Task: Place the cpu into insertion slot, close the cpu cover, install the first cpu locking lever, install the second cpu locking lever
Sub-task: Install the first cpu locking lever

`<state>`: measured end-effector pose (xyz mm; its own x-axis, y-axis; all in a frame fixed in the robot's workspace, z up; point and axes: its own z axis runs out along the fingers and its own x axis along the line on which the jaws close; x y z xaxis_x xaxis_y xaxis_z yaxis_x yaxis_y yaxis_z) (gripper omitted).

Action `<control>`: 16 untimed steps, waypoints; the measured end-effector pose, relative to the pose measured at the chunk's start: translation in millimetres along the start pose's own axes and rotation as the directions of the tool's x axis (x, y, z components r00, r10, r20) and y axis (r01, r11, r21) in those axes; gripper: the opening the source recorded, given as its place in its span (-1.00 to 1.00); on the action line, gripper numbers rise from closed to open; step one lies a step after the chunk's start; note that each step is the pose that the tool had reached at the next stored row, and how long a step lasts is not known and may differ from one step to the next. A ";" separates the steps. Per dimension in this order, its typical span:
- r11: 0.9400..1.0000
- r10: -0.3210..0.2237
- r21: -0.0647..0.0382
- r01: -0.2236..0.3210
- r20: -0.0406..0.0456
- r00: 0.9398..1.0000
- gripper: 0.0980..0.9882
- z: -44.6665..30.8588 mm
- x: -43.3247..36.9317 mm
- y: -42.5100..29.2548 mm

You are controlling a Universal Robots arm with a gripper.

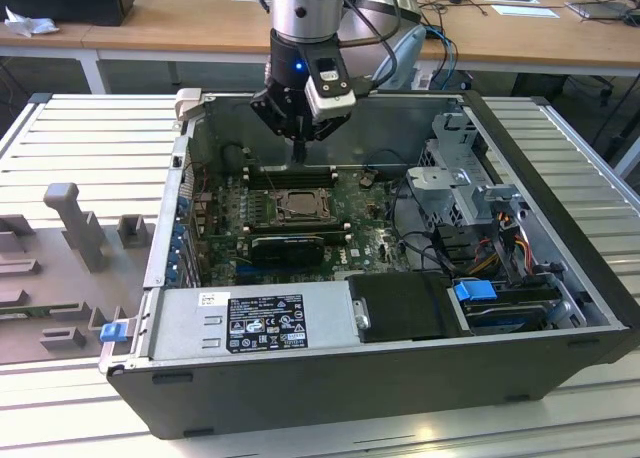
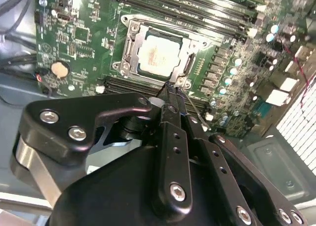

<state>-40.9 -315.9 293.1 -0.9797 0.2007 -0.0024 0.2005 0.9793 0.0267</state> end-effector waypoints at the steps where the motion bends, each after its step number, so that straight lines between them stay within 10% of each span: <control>1: 1.000 -0.017 0.000 0.017 0.000 1.000 -0.98 0.0 0.0 0.0; 11: 0.964 -0.266 -0.001 0.266 -0.007 0.964 -0.98 0.1 0.0 0.0; 16: 0.959 -0.285 -0.002 0.285 -0.007 0.959 -0.98 0.2 0.9 -0.1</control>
<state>-41.8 -315.9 292.9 -0.9962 -0.0867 -0.0024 -0.0867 0.9959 0.0267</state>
